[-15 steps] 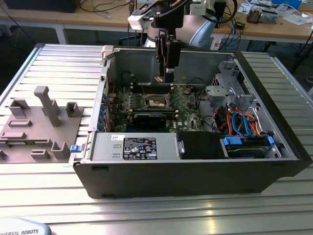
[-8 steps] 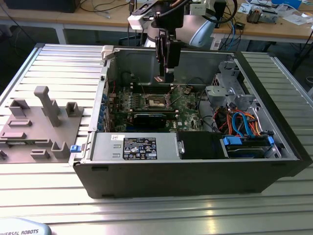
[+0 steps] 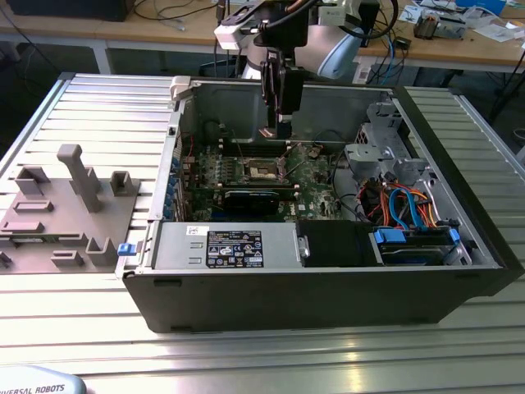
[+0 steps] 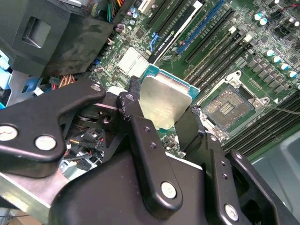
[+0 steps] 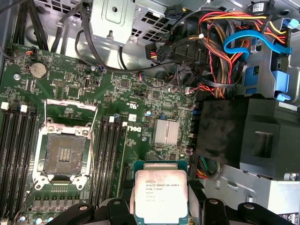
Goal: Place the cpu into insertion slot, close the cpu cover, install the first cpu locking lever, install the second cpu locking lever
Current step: 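Place the cpu into insertion slot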
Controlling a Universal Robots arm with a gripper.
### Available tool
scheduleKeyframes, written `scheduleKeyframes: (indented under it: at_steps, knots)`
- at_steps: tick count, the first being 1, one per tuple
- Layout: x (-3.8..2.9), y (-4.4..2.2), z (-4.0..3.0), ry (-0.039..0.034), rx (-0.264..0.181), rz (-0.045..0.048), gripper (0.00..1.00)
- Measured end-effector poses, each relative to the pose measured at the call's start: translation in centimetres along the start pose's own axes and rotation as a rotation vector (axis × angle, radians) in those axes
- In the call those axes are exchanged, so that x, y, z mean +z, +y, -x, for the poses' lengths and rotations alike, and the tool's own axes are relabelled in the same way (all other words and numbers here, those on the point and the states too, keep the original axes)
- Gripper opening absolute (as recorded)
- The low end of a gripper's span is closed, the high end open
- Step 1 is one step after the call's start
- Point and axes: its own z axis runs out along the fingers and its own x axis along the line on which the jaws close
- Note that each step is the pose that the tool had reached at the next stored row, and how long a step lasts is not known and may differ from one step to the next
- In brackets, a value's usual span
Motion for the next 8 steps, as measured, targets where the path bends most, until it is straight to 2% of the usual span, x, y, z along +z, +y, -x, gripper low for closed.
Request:
scheduleKeyframes:
  at_steps: [8]
  knots:
    - [0.00, 0.01, 0.00, -0.0042, 0.000, -0.0006, 0.54]
